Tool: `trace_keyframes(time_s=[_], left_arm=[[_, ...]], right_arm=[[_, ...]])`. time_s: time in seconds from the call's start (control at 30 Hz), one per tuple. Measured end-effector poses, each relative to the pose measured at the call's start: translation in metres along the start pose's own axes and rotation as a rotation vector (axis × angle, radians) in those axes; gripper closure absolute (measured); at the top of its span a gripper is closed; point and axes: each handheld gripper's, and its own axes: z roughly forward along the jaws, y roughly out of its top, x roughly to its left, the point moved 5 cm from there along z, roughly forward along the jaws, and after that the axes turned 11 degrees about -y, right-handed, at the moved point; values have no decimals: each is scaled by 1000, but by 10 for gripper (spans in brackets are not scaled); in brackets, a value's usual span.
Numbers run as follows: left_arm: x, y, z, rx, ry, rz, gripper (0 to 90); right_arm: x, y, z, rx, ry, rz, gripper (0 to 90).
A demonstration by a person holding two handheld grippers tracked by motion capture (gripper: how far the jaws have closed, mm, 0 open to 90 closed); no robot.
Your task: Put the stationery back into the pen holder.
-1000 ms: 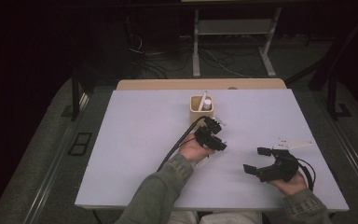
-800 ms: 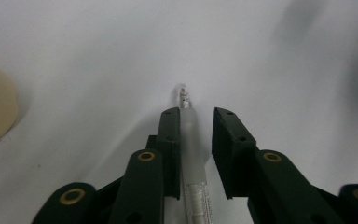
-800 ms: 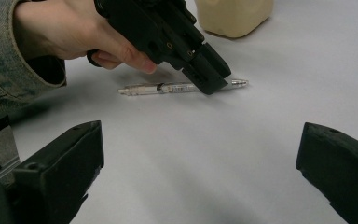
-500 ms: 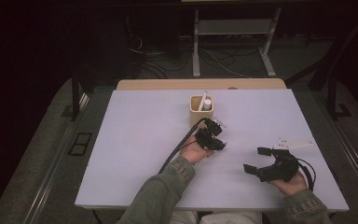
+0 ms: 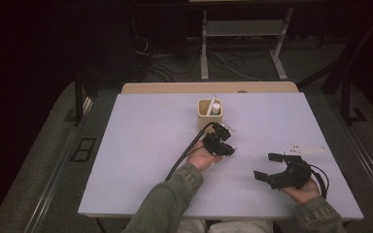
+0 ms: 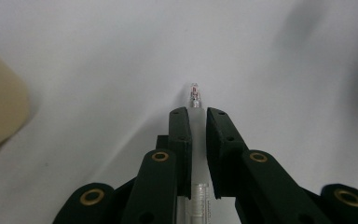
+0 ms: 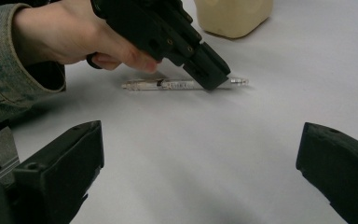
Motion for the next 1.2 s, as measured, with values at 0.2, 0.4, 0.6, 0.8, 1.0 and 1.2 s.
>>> trace_keyframes(time_s=[0.2,0.4,0.6,0.8,1.0,1.2], left_arm=[[1,7,-18,-73,-25,2,797],[4,13,-38,-140,-42,-8,797],[8,18,-54,-228,-59,-22,796],[9,26,-70,-283,-60,-3,796],[10,40,-90,-360,-60,-5,796],[15,47,-106,-411,-57,-3,796]], right_arm=[[0,0,0,0,0,1,4],[0,0,0,2,-1,2,4],[0,0,0,2,0,4,4],[0,0,0,-1,1,1,4],[0,0,0,-1,0,3,4],[0,0,0,-1,1,2,4]])
